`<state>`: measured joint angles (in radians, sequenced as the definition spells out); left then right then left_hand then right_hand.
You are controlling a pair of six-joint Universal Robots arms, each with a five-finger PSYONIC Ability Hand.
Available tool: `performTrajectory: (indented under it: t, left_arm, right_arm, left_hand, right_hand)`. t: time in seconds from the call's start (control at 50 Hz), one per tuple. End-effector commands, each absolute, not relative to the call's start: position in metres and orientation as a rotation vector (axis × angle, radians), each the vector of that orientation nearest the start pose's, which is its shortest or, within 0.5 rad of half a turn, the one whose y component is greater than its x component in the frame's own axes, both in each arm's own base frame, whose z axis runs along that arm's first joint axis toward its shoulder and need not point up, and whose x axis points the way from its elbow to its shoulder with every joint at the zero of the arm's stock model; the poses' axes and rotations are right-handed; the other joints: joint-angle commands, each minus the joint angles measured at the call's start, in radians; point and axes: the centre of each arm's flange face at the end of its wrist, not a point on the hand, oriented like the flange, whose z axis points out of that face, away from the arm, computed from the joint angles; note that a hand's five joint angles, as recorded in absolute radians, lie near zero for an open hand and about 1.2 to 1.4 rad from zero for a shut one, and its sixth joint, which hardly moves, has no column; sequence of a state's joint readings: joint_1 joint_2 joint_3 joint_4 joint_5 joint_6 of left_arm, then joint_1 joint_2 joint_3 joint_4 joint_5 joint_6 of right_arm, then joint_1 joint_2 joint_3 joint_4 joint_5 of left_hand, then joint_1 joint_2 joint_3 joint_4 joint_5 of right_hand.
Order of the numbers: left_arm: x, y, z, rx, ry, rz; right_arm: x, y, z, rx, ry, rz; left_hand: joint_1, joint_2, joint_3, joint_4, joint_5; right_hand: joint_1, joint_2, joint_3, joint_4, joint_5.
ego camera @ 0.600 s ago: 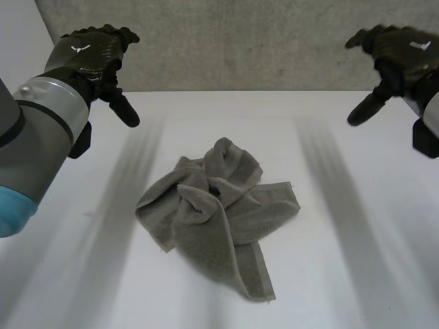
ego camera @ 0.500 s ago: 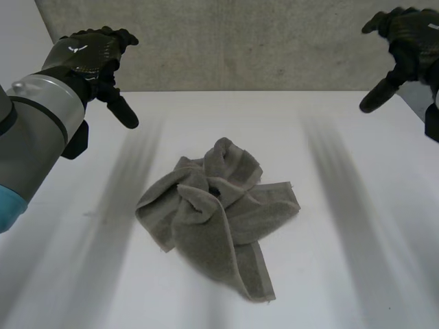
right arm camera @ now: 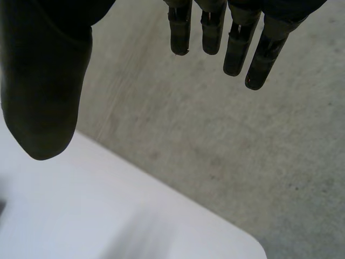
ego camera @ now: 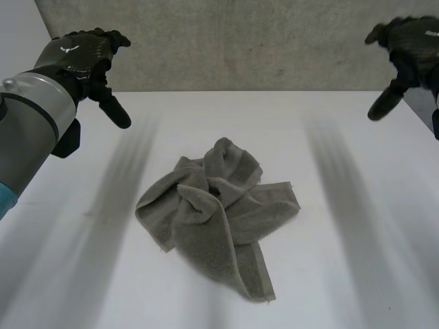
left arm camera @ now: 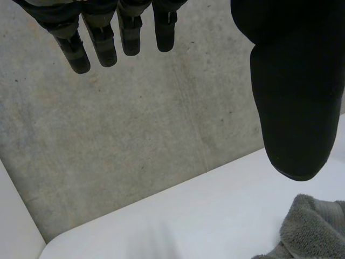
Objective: Fold the towel.
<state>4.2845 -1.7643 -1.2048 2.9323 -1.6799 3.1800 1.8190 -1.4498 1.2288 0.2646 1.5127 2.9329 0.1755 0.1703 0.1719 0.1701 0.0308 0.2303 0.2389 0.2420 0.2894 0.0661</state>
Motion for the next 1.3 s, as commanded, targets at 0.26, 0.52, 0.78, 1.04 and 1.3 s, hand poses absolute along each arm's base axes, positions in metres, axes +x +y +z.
performTrajectory:
  t: [0.26, 0.52, 0.78, 1.04, 1.3]
  left_arm:
    - [-0.244, -0.307, 0.227, 0.631, 2.724, -1.904]
    - [-0.248, -0.311, 0.164, 0.867, 2.678, -1.761]
    - [-0.257, -0.322, 0.124, 0.949, 2.591, -1.804]
    - [-0.272, -0.322, 0.116, 0.991, 2.553, -1.873]
    - [-0.289, -0.341, 0.155, 0.989, 2.401, -2.075]
  right_arm:
    - [0.251, -0.227, 0.247, -0.801, 2.33, -1.355]
    - [0.292, -0.187, 0.18, -0.694, 2.263, -1.093]
    - [0.322, -0.187, 0.144, -0.611, 2.261, -1.094]
    - [0.345, -0.184, 0.133, -0.555, 2.257, -1.09]
    - [0.36, -0.211, 0.149, -0.493, 2.203, -1.207]
  left_hand:
    - [0.044, 0.049, 0.047, 0.049, 0.014]
    - [0.053, 0.058, 0.056, 0.058, 0.023]
    - [0.243, 0.248, 0.247, 0.249, 0.213]
    - [0.736, 0.741, 0.74, 0.741, 0.706]
    - [1.221, 1.226, 1.224, 1.226, 1.191]
  right_hand:
    - [-0.056, -0.064, -0.067, -0.115, -0.066]
    - [-0.056, -0.064, -0.067, -0.115, -0.066]
    - [-0.043, -0.051, -0.054, -0.102, -0.053]
    - [0.332, 0.323, 0.32, 0.273, 0.322]
    - [1.166, 1.157, 1.154, 1.107, 1.156]
